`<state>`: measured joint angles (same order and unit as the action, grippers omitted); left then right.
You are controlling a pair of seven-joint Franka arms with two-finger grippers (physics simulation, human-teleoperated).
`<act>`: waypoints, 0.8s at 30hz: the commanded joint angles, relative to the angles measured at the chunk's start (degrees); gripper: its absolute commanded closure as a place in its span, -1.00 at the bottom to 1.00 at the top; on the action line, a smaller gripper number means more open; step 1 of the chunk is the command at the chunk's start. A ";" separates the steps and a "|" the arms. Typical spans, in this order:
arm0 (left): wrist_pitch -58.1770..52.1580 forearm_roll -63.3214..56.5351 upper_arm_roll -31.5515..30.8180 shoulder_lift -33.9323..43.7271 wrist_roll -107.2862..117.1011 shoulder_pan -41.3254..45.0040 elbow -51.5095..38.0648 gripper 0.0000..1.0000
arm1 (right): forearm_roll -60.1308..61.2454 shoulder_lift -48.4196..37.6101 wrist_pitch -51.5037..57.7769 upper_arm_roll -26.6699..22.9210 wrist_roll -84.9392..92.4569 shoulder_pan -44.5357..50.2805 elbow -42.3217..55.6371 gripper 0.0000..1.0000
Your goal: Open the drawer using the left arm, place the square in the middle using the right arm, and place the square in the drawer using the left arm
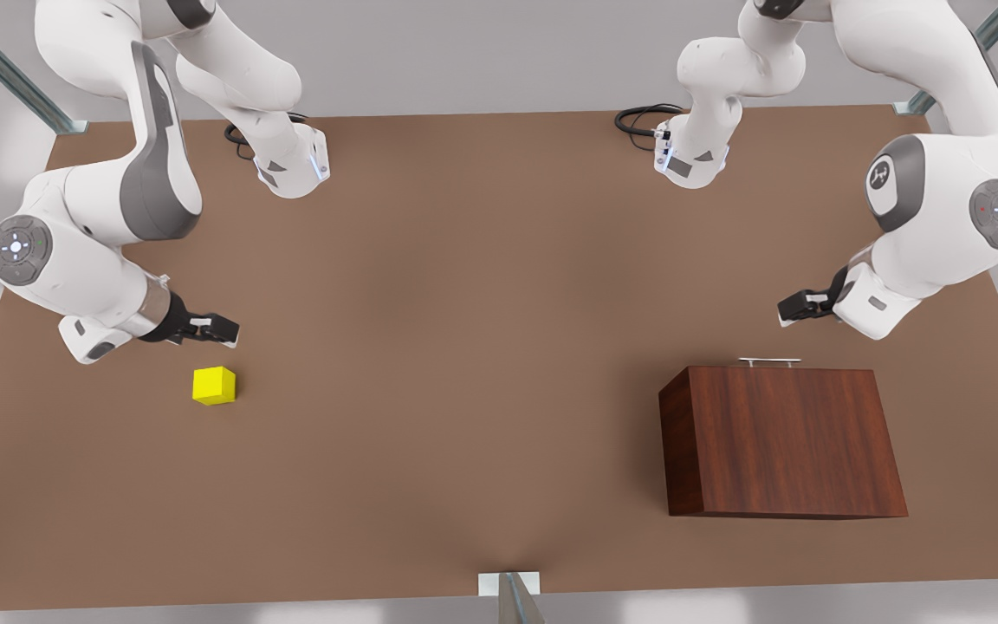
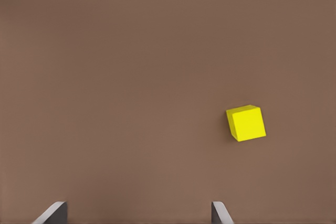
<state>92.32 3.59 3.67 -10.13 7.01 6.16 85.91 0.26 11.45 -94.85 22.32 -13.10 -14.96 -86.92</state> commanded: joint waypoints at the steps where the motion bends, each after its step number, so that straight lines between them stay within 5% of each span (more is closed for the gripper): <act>1: -0.04 -0.07 -0.07 0.03 0.11 -0.10 0.22 -1.00 | 0.00 -0.02 0.11 0.01 0.01 0.02 0.00 -1.00; 4: 3.11 0.54 -0.07 3.45 17.52 -0.10 9.88 -1.00 | -0.17 -0.02 0.02 0.01 -0.17 0.11 -0.17 -1.00; 8: 31.15 0.28 0.28 9.51 62.51 -0.10 29.48 -1.00 | -0.53 1.30 -9.11 0.01 -0.26 0.11 -7.10 -1.00; 12: 43.03 -0.07 0.46 11.63 62.96 -0.10 40.21 -1.00 | -0.62 4.72 -21.07 -0.34 6.24 -3.23 -18.19 -1.00; 18: 57.71 -0.07 0.46 11.71 62.25 -0.19 49.62 -1.00 | -0.70 13.86 -29.77 -0.52 15.12 -10.61 -21.27 -1.00; 24: 58.59 -0.07 0.46 11.54 62.69 -0.45 51.11 -1.00 | -2.37 17.56 -32.76 -2.01 17.06 -11.76 -21.18 -1.00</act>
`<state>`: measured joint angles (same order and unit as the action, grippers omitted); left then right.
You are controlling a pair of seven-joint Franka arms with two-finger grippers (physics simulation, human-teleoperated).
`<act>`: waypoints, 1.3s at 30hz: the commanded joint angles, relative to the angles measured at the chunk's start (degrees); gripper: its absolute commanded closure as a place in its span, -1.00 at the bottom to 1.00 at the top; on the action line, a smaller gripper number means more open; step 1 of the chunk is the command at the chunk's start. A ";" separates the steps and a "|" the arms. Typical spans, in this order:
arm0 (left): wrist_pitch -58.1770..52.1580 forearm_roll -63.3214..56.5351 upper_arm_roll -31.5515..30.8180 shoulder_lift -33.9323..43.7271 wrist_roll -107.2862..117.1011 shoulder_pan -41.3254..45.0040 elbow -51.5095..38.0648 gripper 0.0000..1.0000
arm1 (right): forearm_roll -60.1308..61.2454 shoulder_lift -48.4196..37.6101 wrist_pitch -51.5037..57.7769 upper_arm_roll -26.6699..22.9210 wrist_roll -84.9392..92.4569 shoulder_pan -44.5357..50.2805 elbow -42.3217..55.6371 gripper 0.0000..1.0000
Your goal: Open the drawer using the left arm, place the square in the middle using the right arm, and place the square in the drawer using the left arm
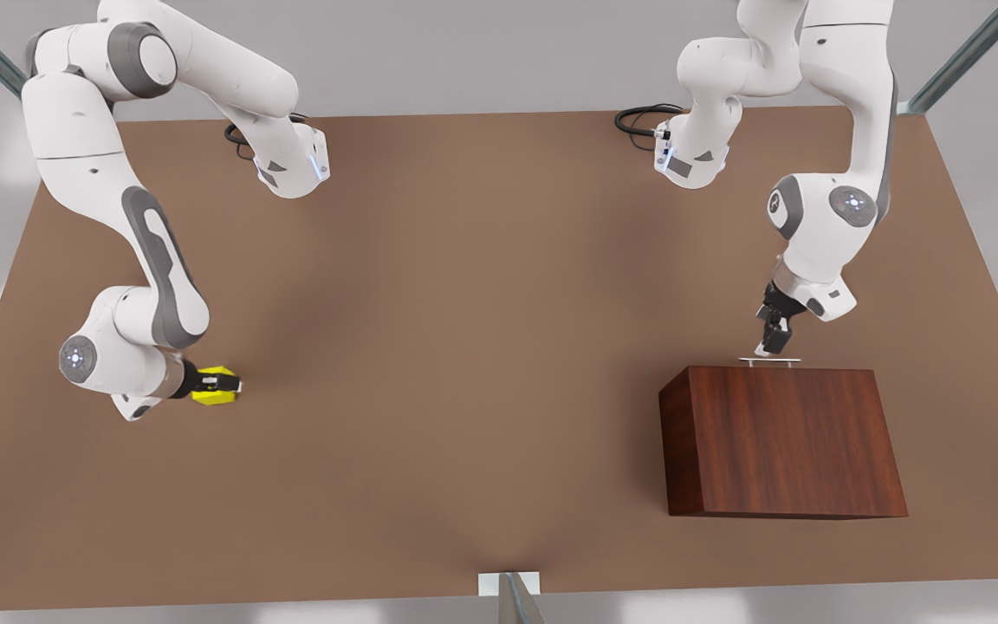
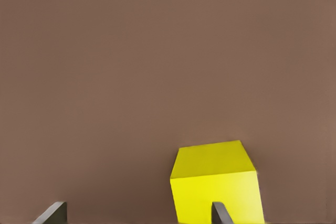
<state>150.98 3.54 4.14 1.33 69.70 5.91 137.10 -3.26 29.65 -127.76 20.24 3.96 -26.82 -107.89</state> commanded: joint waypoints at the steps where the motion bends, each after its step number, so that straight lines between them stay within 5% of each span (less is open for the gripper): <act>1: 0.02 -0.02 -0.01 -0.02 0.00 -0.20 0.10 -1.00 | -1.22 0.58 -0.03 -0.12 0.00 -0.16 0.31 -1.00; 19: 4.06 0.07 0.52 -3.00 2.99 -3.01 0.36 -1.00 | -9.31 4.27 -2.23 -2.14 -1.14 0.72 0.92 -1.00; 24: 4.50 0.24 0.52 -4.15 3.08 -3.10 0.54 -1.00 | -9.31 5.59 -2.93 -2.05 -1.32 1.33 1.10 -0.75; 32: 6.17 0.42 1.40 -5.03 3.08 -3.10 1.77 -1.00 | -10.80 4.71 -5.56 -2.05 -1.23 1.25 -1.98 -0.67; 35: 5.56 0.50 1.40 -4.59 3.34 -3.10 1.86 -1.00 | -11.24 4.71 -6.88 -2.05 -1.14 1.25 -2.50 -0.37; 39: 5.38 0.50 1.40 -4.67 3.60 -3.10 2.82 -1.00 | -11.24 4.10 -6.18 -1.79 -1.50 1.33 -2.15 -0.35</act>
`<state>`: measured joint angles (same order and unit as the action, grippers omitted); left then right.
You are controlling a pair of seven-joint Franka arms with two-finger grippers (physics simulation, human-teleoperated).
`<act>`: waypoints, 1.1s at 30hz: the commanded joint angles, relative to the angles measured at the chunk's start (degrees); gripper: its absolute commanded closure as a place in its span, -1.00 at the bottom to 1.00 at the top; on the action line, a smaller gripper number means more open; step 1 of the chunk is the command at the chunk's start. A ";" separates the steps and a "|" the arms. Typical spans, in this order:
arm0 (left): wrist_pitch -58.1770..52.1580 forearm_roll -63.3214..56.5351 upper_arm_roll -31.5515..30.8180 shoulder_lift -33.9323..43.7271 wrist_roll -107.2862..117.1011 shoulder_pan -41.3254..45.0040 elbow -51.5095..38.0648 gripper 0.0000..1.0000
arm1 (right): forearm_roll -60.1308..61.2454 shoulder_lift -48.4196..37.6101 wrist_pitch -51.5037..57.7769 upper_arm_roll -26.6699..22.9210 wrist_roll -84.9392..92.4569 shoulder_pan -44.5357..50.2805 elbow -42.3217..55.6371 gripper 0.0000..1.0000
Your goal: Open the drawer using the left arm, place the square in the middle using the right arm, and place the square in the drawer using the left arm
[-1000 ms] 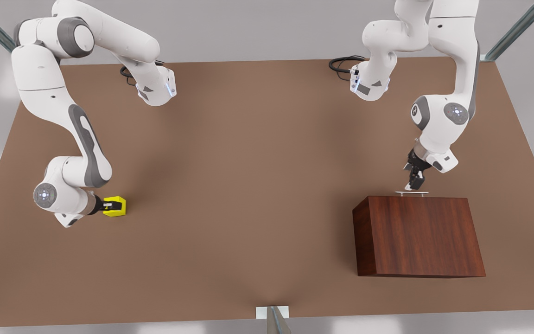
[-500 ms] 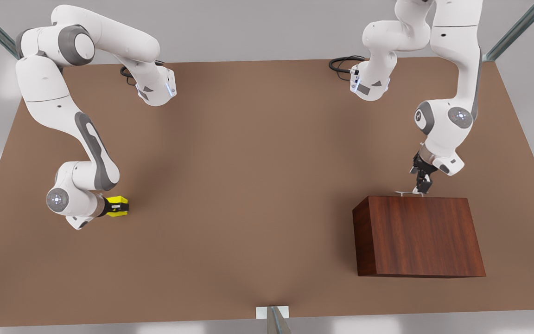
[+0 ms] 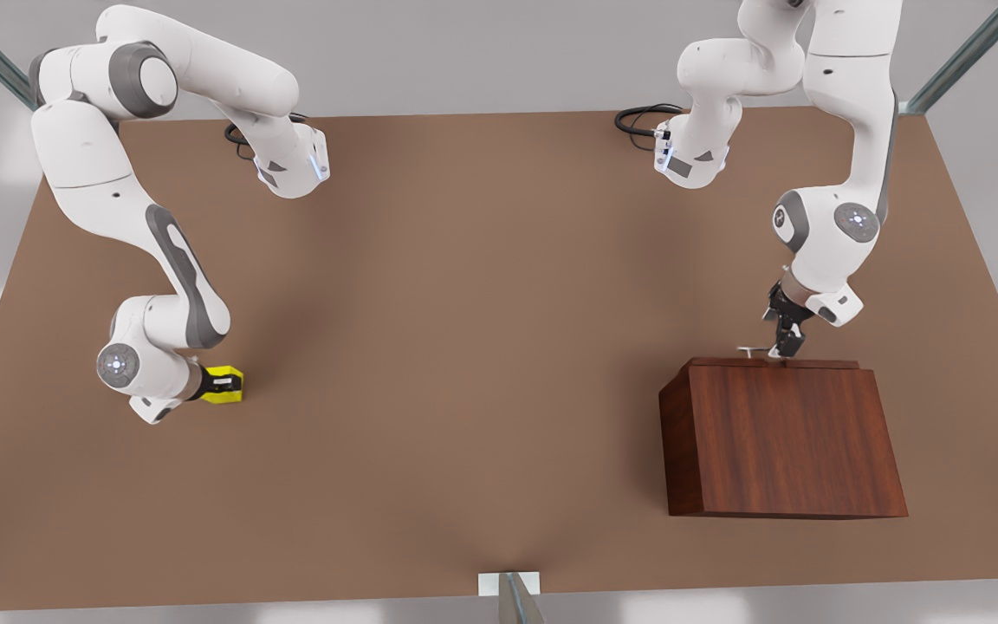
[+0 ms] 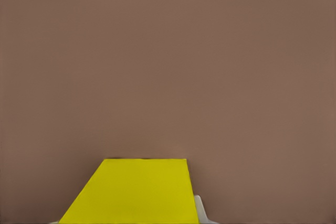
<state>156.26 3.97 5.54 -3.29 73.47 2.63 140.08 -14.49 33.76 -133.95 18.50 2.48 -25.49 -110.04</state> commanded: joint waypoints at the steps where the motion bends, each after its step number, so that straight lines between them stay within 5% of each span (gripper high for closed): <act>1: -0.08 0.08 0.00 0.04 0.01 0.18 0.02 -1.00 | -0.02 -0.01 0.00 0.04 -0.01 0.01 0.00 -0.35; 6: -4.21 0.08 0.08 1.71 0.36 0.18 0.11 -1.00 | 0.33 -1.85 3.86 0.48 -1.33 1.32 0.88 -0.35; 13: -9.13 -0.27 1.49 3.29 0.27 0.18 0.02 -1.00 | 0.77 -4.58 18.81 18.06 -24.70 2.11 8.53 -0.35; 21: -13.26 -2.65 2.90 5.14 0.36 0.18 -0.15 -1.00 | 6.14 3.42 24.61 18.50 -67.33 29.79 32.51 -0.36; 24: -13.44 -2.74 3.25 5.22 0.27 0.18 -0.15 -1.00 | 5.43 10.45 23.82 17.45 -77.00 39.90 42.80 -0.36; 28: -14.14 -4.05 3.69 5.57 0.27 0.18 -0.07 -1.00 | 5.52 18.36 22.16 9.72 -84.83 55.46 52.73 -0.35; 29: -15.72 -4.49 3.69 6.28 0.19 0.18 -0.07 -1.00 | 5.61 20.38 20.74 4.53 -87.64 60.29 54.40 -0.35; 33: -16.25 -5.20 3.69 6.28 0.19 0.18 -0.15 -1.00 | 5.52 25.66 18.81 -1.54 -98.45 66.97 56.60 -0.35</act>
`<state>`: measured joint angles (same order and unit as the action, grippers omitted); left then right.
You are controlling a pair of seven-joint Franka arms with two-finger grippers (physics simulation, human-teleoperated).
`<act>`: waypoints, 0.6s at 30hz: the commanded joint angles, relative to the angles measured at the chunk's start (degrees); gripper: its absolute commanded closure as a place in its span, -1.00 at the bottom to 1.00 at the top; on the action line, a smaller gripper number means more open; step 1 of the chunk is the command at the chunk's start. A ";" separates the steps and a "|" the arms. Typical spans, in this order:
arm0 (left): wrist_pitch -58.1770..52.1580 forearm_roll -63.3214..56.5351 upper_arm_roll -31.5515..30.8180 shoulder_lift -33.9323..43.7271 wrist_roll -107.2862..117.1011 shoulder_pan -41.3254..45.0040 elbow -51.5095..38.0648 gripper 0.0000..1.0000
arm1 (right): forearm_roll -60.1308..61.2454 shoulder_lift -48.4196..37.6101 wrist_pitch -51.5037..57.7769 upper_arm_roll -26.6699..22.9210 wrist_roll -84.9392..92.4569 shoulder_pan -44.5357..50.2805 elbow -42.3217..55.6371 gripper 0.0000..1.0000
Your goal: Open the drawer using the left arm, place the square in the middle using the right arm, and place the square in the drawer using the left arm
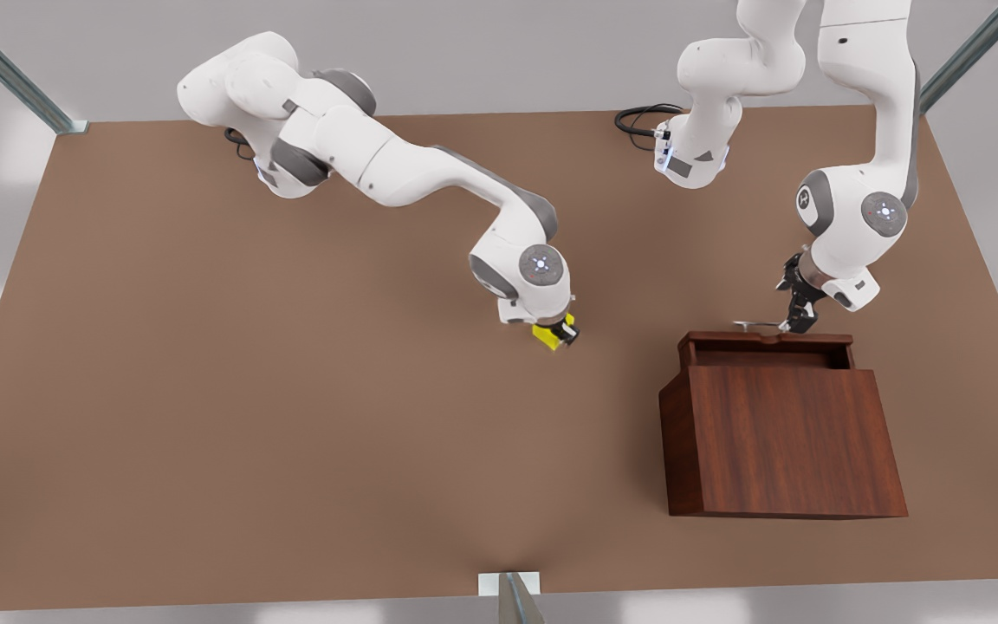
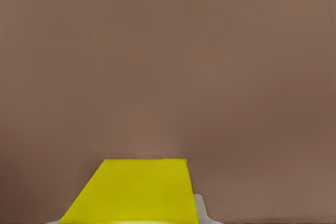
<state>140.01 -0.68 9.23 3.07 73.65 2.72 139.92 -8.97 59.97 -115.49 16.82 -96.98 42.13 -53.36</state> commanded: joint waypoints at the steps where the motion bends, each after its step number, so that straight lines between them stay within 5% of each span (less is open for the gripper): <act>1: 0.00 -0.55 0.00 0.01 0.00 0.09 0.00 -1.00 | 0.01 0.14 -0.26 -0.04 -0.40 0.14 0.01 -0.35; 15: -0.70 -0.72 1.49 -0.17 0.09 0.09 0.18 -1.00 | -0.96 0.93 -5.36 -1.27 -8.66 3.49 -5.26 -0.47; 18: -2.81 -0.72 1.49 1.50 0.70 0.09 0.00 -1.00 | -0.87 0.58 -5.10 -1.18 -10.85 3.57 -5.44 -0.89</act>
<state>137.05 -3.01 10.72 4.80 74.42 2.92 139.93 -10.00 60.48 -120.59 15.64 -109.97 45.70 -58.80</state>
